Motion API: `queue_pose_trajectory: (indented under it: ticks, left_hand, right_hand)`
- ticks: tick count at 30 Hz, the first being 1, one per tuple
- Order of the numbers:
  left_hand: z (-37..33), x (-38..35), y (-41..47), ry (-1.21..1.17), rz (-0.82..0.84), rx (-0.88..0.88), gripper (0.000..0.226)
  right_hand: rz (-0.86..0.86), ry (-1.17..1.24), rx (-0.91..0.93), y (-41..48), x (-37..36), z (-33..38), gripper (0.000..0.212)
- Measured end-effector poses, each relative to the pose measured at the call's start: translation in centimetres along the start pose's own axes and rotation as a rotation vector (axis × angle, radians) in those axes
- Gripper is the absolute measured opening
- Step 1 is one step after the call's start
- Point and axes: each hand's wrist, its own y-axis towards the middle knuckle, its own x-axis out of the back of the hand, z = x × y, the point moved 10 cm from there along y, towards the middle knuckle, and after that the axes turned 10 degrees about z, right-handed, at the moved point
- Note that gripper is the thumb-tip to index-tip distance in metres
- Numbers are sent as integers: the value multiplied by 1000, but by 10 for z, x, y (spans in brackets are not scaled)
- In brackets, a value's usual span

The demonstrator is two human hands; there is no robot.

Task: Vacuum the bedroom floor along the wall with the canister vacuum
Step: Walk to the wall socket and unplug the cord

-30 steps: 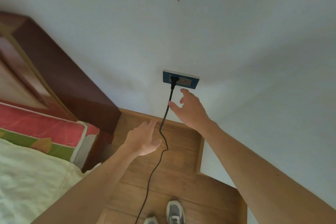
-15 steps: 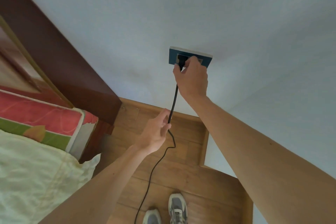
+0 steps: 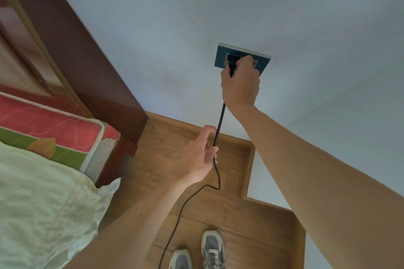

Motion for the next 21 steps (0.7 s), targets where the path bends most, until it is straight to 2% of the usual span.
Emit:
queue_pose_trajectory:
  ticks: [12,16,18,21]
  left_hand:
    - [-13,-2,-17,-265,86,16,39]
    - [1,-32,-43,-295,267,114,40]
    - [13,-44,-66,-396,285,160,39]
    - [26,-44,-89,-485,262,178,42]
  right_hand:
    - [-5,-40,-9,-5,9,8,23]
    - [101,-62,132,-49,-24,9,22]
    - [162,-18,170,-73,-41,3,20]
    - [137,-27,173,-84,-41,0,19]
